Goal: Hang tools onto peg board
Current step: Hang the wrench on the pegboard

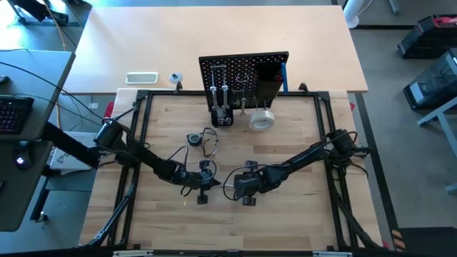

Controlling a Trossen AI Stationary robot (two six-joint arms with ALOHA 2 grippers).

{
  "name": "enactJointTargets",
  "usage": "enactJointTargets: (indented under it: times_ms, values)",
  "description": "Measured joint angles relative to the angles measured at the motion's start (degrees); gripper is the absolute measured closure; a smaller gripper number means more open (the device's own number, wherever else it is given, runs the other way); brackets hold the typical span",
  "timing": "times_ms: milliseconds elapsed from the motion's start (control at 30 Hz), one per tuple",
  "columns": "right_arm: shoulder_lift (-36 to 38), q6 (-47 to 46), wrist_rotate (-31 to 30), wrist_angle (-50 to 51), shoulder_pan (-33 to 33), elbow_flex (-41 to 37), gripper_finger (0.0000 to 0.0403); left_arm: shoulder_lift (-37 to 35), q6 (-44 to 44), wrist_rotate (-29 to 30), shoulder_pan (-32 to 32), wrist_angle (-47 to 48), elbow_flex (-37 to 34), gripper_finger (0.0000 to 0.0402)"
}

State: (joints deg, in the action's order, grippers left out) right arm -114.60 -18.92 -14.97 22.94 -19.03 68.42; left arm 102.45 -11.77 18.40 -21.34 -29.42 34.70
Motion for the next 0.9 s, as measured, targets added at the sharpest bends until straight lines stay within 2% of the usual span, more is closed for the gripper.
enactJointTargets:
  times_ms: [467,900]
  values:
    - [6.7,2.5,0.2,1.5,-1.6,-0.1,0.031,4.3,-1.6,-0.1,0.1,-1.2,0.2,0.0401]
    - [6.4,7.3,2.8,-1.2,-0.1,0.0,0.031,4.5,-1.3,-0.1,0.2,-1.4,0.1,0.0401]
